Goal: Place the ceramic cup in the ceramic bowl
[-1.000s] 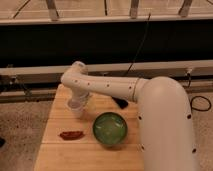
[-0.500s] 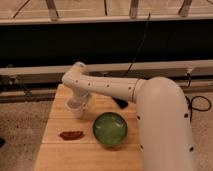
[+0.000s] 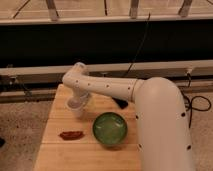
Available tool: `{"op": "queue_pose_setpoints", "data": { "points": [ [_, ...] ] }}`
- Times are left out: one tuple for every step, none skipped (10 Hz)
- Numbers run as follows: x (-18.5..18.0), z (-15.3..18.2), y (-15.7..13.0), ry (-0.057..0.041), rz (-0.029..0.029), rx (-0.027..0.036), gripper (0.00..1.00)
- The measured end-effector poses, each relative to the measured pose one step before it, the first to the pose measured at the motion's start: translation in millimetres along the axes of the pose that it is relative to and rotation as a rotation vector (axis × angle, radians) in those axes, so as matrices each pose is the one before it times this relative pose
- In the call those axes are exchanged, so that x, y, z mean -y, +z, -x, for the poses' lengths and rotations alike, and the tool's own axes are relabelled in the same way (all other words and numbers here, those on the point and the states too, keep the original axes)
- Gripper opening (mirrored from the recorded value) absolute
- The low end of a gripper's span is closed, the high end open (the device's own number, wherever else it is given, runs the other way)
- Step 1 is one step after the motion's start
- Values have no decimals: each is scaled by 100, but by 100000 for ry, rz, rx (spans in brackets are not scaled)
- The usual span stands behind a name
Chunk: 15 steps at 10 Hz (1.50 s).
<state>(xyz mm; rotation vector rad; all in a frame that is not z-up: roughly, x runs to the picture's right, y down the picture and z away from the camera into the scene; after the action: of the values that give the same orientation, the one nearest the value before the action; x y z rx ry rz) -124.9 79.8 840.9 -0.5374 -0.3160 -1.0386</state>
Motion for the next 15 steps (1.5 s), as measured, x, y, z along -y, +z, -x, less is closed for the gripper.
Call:
{"op": "queue_pose_setpoints", "data": {
  "points": [
    [3, 41, 215, -239, 255, 375, 50],
    [29, -26, 154, -194, 154, 76, 43],
    [1, -122, 61, 17, 104, 6, 32],
    [-159, -41, -296, 222, -73, 45, 23],
    [-276, 47, -381, 406, 9, 492, 11],
    [-85, -152, -482, 234, -229, -278, 4],
    [-192, -42, -333, 306, 74, 229, 1],
    [-379, -276, -901, 275, -64, -144, 1],
    [-893, -335, -798, 538, -166, 354, 1],
    [-666, -349, -343, 481, -63, -200, 1],
    [-514, -2, -444, 331, 425, 288, 1],
    [-48, 185, -75, -128, -234, 358, 1],
    [-315, -74, -260, 512, -248, 216, 1],
    [-531, -127, -422, 407, -231, 382, 1],
    [-762, -286, -381, 452, -52, 259, 1]
  ]
}}
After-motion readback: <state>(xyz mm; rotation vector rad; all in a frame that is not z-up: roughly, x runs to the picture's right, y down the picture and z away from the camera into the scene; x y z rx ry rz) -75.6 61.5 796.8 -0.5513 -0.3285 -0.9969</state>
